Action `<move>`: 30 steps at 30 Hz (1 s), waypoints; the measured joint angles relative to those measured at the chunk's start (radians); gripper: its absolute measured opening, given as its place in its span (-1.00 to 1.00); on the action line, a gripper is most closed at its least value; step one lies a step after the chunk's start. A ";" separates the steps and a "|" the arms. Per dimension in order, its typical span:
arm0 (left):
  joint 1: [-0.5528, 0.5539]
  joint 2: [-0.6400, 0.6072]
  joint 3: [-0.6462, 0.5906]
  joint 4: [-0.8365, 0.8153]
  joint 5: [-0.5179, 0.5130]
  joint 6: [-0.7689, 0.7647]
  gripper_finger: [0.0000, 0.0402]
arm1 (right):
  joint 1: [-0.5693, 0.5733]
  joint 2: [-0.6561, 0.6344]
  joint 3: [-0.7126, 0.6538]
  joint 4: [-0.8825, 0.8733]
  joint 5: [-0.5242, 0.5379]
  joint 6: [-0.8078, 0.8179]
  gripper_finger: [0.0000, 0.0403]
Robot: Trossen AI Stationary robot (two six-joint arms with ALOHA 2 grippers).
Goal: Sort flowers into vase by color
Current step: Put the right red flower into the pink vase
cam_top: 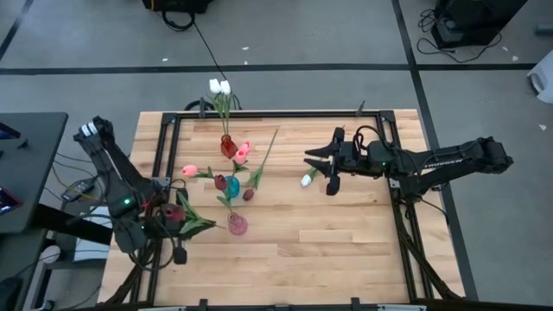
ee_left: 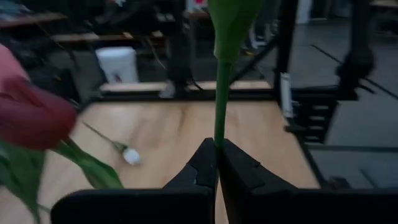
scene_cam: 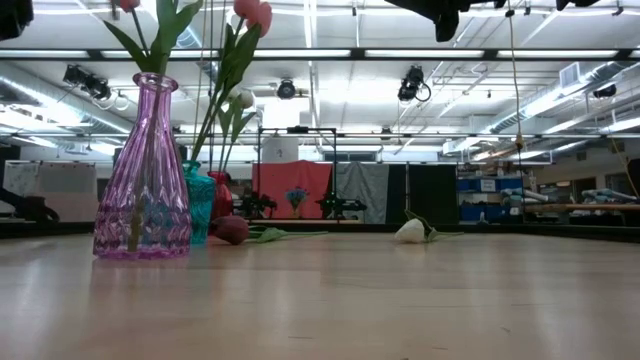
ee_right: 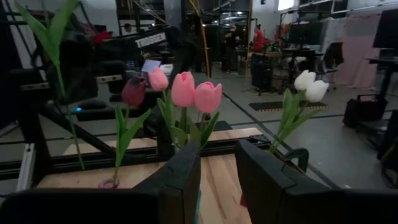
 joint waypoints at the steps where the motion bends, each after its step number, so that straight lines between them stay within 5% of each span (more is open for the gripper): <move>1: 0.000 0.008 0.000 0.010 -0.025 0.009 -0.93 | -0.001 0.000 0.000 0.000 0.006 -0.002 -0.43; 11: 0.004 0.099 0.000 0.017 -0.204 -0.074 -0.93 | -0.002 0.000 0.000 -0.001 0.014 -0.007 -0.43; 30: 0.105 0.104 0.000 -0.150 -0.165 -0.333 -0.93 | -0.002 0.000 0.000 -0.018 0.014 0.000 -0.43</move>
